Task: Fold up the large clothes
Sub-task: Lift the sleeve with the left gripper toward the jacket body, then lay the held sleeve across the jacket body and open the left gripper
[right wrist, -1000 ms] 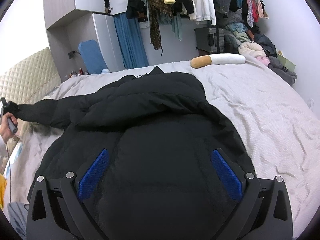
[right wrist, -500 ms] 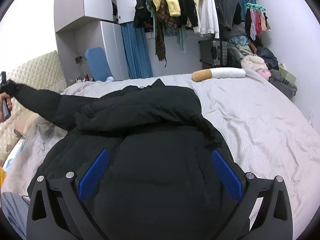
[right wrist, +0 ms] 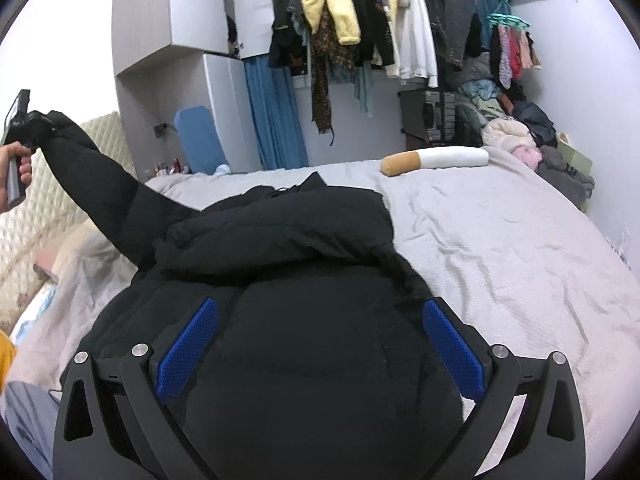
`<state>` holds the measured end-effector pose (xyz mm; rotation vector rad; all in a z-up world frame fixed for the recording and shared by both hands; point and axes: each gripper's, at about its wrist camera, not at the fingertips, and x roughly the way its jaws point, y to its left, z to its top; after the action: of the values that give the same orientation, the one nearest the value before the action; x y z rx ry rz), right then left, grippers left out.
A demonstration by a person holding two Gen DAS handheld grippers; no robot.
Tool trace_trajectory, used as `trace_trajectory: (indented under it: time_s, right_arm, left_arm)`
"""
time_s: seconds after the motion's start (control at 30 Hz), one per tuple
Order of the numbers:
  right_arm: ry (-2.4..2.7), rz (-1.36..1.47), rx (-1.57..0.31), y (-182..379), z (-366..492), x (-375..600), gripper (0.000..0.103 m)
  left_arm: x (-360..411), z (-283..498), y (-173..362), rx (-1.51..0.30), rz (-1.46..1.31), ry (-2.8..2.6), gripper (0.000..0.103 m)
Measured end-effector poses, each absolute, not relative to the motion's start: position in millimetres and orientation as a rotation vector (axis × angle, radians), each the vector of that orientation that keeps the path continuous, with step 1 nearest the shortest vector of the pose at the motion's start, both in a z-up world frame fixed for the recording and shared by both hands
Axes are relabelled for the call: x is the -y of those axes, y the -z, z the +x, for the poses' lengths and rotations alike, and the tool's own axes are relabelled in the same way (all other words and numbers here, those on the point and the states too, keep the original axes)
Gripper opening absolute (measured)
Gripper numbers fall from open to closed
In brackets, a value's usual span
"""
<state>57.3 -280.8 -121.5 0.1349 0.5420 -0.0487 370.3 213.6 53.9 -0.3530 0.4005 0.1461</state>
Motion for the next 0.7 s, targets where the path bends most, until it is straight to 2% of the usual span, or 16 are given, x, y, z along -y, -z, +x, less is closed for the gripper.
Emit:
trace_trajectory:
  time_s: [0.4, 0.7]
  right_arm:
    - [0.052, 0.187, -0.526, 116.7, 49.1, 302.1, 0.103]
    - [0.076, 0.232, -0.535, 126.4, 49.3, 317.9, 0.103]
  left_arm:
    - [-29.2, 370.1, -59.5, -0.419, -0.280, 0.098, 0.005]
    - [118.1, 374.2, -0.8, -0.484, -0.187, 0.259, 0.005]
